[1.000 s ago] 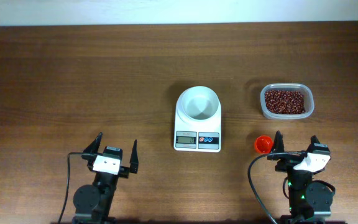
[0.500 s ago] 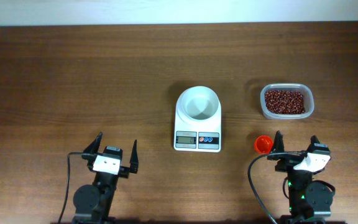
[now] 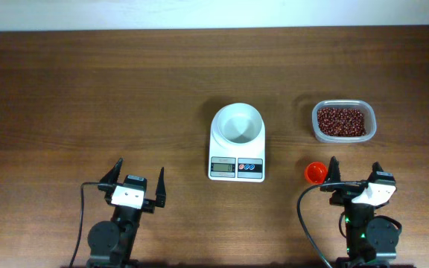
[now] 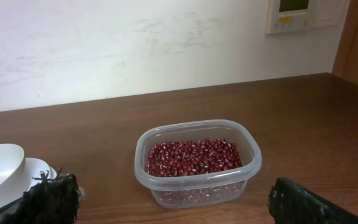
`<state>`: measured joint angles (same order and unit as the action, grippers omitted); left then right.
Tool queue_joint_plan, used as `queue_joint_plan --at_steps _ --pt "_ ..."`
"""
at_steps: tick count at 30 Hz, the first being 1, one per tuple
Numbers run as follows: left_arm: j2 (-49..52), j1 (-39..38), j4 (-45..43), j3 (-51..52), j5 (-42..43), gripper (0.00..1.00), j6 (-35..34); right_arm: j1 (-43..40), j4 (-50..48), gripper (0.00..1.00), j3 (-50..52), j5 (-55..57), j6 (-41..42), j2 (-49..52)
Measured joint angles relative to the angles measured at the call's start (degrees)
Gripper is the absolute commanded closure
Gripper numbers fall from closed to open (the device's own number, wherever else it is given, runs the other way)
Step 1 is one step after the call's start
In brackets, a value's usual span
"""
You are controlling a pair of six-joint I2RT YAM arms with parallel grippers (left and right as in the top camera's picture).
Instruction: Scoop and weigh 50g on scale
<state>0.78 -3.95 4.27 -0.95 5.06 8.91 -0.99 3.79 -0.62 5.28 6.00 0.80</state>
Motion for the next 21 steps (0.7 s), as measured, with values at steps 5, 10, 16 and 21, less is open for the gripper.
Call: queue_joint_plan --at_steps 5,10,16,21 --pt "0.0 0.0 0.0 0.0 0.0 0.01 0.0 0.0 0.0 0.01 0.0 0.0 0.0 0.0" --pt "0.0 0.0 0.0 0.0 0.0 0.01 0.0 0.0 0.0 0.01 0.0 0.0 0.0 0.0" --pt "0.0 0.0 -1.8 0.0 0.3 0.01 0.0 0.0 0.0 0.01 0.0 0.0 0.0 0.0" --pt "0.0 0.0 -1.9 -0.9 0.5 0.01 -0.1 0.0 0.0 0.01 0.0 0.0 0.0 0.0"
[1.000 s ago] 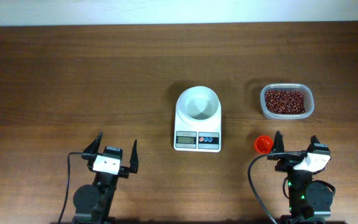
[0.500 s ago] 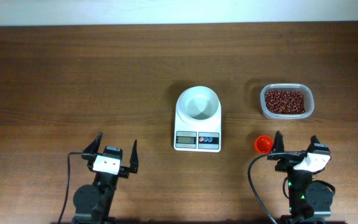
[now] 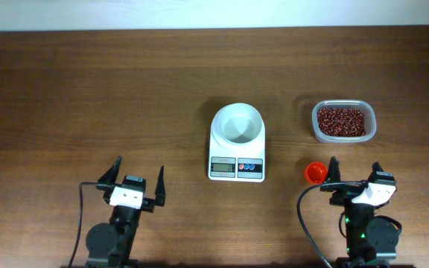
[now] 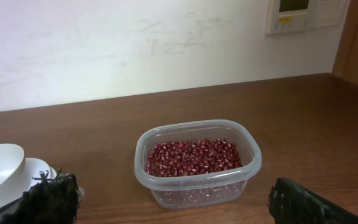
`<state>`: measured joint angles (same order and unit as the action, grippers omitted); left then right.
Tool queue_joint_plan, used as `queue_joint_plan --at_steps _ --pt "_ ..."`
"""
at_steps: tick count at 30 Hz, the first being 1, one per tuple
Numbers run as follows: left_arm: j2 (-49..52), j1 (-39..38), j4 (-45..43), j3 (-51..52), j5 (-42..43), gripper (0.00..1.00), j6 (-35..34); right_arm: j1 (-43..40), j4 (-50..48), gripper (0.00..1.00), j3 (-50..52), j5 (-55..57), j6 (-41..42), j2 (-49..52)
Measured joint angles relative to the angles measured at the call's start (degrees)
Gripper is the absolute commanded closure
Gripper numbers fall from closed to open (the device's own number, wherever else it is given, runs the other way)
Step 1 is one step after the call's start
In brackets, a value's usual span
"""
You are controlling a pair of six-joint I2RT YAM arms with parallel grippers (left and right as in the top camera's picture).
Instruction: Scoop and weigh 50g on scale
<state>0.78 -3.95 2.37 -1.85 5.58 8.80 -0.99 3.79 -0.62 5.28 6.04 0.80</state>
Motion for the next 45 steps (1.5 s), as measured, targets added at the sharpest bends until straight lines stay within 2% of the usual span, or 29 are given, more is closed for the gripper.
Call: queue_joint_plan --at_steps 12,26,45 --pt "0.0 0.0 0.5 -2.1 0.2 0.01 -5.2 0.0 0.0 0.01 0.0 0.0 0.0 0.0" --pt "0.1 0.0 12.5 -10.9 0.2 0.01 -5.5 0.0 0.0 0.01 0.0 0.0 0.0 0.0" --pt "11.0 0.0 19.5 -20.7 0.2 0.01 -5.5 0.0 0.0 0.01 0.0 0.0 0.0 0.0"
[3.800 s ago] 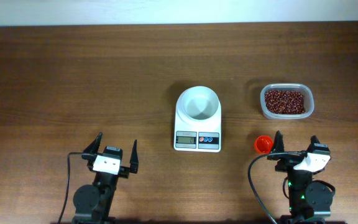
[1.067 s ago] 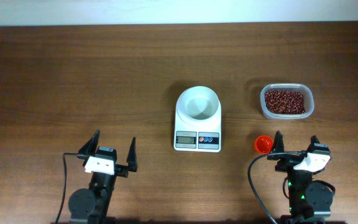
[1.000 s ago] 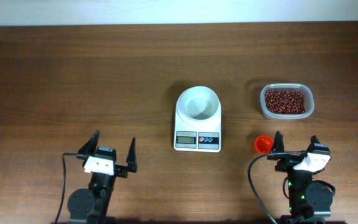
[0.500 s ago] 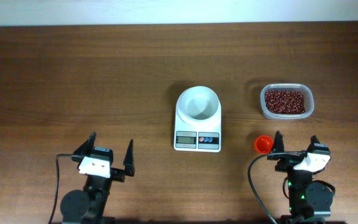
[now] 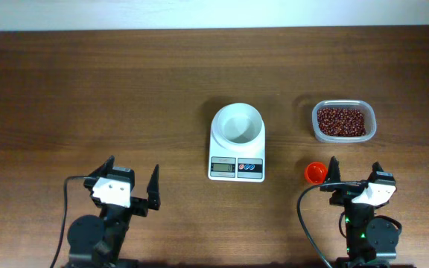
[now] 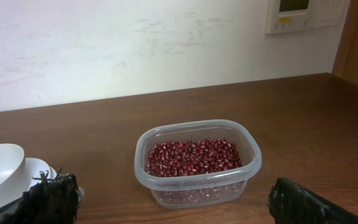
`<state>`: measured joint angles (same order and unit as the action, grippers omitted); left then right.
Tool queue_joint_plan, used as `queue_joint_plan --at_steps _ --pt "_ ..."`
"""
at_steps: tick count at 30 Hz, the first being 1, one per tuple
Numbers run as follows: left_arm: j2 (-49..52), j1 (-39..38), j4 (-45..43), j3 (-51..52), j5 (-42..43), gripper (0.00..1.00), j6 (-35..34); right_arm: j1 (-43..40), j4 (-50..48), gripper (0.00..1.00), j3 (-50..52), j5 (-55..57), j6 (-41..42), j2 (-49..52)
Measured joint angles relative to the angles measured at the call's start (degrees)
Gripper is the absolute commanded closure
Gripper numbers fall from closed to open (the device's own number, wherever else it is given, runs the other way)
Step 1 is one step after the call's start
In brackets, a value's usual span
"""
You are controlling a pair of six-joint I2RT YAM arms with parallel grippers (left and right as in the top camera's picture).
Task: Scoop and weigh 50g on scale
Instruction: 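Raise the left arm and move it forward toward the scale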
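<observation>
A white scale (image 5: 237, 147) with a white bowl (image 5: 237, 123) on it stands mid-table. Right of it is a clear tub of red beans (image 5: 342, 121) (image 6: 196, 160). A small orange scoop (image 5: 315, 172) lies in front of the tub, just left of my right gripper (image 5: 354, 173). That gripper is open and empty, with the tub ahead between its fingers (image 6: 55, 199). My left gripper (image 5: 131, 173) is open and empty at the near left, well away from the scale.
Part of the bowl shows at the left edge of the right wrist view. A white wall with a wall panel (image 6: 303, 14) rises beyond the table's far edge. Bare brown table (image 5: 95, 97) surrounds the objects.
My left arm has shifted a little to the left and turned slightly; its gripper stays open. The right arm, scale, tub and scoop have not moved.
Both grippers stood open near the table's front edge at both earlier moments, with nothing changed between them. By now only the left arm has shifted slightly leftward. Nothing has been picked up.
</observation>
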<state>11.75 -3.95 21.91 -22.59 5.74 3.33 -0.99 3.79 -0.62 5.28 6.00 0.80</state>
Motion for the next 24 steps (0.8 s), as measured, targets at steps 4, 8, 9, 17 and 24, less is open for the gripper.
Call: queue_joint_plan --at_steps 4,8,9,17,24 --pt "2.1 0.0 0.2 -1.0 0.0 0.01 0.0 0.0 0.0 0.01 0.0 0.0 0.0 0.0" --pt "3.5 0.0 0.2 -1.6 0.0 0.01 0.0 0.0 0.0 0.01 0.0 0.0 0.0 0.0" --pt "3.7 0.0 0.2 -1.7 0.0 0.01 0.0 0.0 0.0 0.01 0.0 0.0 0.0 0.0" --pt "4.2 0.0 1.2 -3.4 0.0 0.01 0.0 0.0 0.0 0.01 0.0 0.0 0.0 0.0" --pt "4.3 0.0 1.3 -4.5 0.0 0.01 -1.5 0.0 0.0 0.01 0.0 0.0 0.0 0.0"
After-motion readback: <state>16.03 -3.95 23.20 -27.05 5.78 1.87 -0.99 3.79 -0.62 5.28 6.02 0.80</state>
